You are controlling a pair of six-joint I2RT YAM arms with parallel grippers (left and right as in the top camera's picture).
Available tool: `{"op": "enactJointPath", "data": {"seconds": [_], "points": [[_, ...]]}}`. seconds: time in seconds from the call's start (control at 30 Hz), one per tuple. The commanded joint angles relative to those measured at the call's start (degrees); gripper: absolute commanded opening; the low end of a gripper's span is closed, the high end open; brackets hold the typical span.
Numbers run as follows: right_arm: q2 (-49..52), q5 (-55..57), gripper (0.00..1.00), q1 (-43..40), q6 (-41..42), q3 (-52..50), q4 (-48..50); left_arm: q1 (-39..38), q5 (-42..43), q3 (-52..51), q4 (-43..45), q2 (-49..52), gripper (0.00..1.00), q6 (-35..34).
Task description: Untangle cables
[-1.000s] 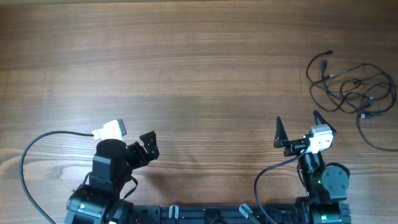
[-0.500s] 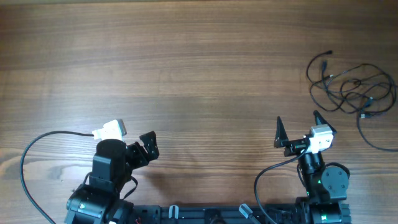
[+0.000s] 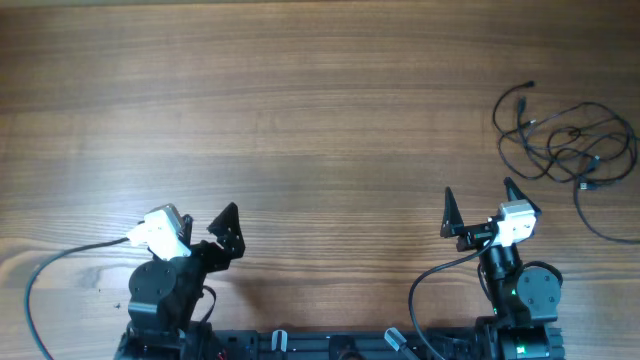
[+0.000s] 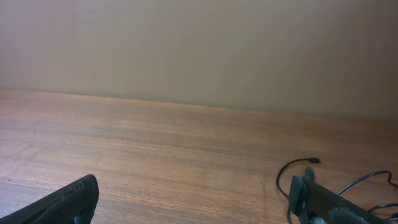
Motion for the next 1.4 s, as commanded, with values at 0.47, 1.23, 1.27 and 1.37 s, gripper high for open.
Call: {"op": "enactJointPath", "data": {"seconds": [0.47, 1.23, 1.27, 1.37], "points": [[-0.6, 0.8, 1.0, -0.3, -1.0, 0.0, 0.2, 4.0, 7.2, -16.8, 36.0, -6.8, 1.0, 20.3], [-0.6, 0.8, 1.0, -0.3, -1.0, 0.0, 0.2, 4.0, 7.4, -16.8, 27.8, -6.8, 1.0, 22.7], [-0.6, 0.8, 1.0, -0.3, -1.0, 0.0, 0.2, 3.9, 7.4, -16.8, 27.8, -6.8, 1.0, 22.7], [-0.6, 0.8, 1.0, -0.3, -1.0, 0.0, 0.2, 2.5, 7.4, -16.8, 27.8, -6.8, 1.0, 22.7]]}}
